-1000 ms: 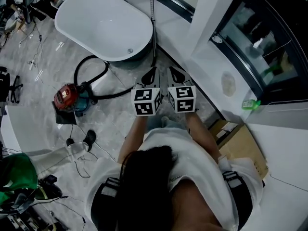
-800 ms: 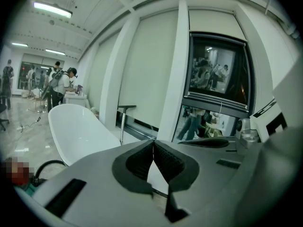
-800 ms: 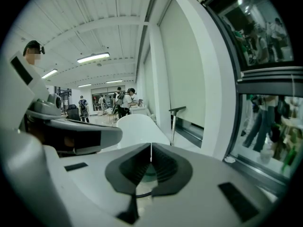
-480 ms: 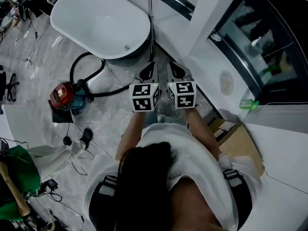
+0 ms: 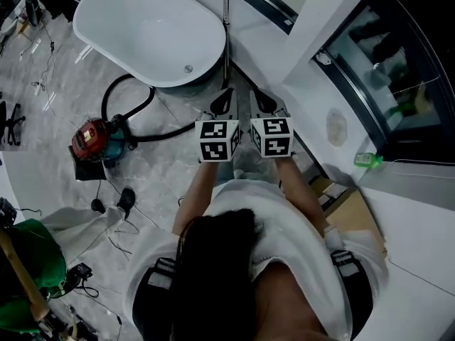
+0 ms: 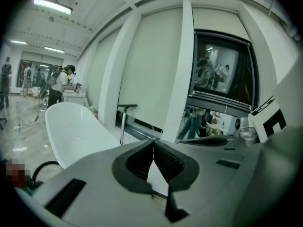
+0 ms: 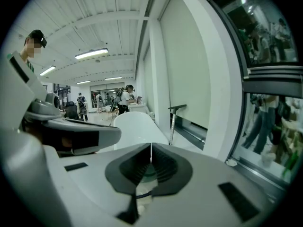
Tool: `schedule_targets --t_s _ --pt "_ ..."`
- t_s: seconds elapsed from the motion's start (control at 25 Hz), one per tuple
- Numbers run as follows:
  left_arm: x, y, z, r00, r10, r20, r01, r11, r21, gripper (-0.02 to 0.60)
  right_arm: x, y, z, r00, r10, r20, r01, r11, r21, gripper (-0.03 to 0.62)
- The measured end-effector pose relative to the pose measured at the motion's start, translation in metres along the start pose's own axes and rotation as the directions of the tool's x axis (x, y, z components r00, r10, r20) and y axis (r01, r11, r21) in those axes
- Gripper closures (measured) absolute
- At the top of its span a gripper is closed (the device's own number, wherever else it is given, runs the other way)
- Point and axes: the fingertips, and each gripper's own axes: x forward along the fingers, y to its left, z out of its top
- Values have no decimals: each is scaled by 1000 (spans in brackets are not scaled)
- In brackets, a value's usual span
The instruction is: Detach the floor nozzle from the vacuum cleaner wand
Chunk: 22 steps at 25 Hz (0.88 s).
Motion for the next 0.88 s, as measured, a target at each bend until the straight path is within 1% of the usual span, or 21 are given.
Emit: schedule_targets --t_s 0.16,0.36,0.56,0.72,0.88 --pt "12 7 3 1000 -7 3 7 1000 12 577 12 -2 4 1000 -9 -1 9 1000 -6 577" --pt "28 20 8 1000 -13 -3 13 1000 0 577 31 -6 8 1000 -16 -14 16 1000 -2 577" --pt "50 41 13 1000 -2 -19 2 1000 2 577 59 -11 12 999 -19 -42 19 1000 3 577" --pt "71 55 19 1000 -11 -28 10 1000 -13 577 83 -16 17 998 -22 -55 22 1000 8 577" --pt "86 73 23 999 -9 -40 9 1000 -11 577 103 -14 25 998 -18 -61 18 1000 3 577"
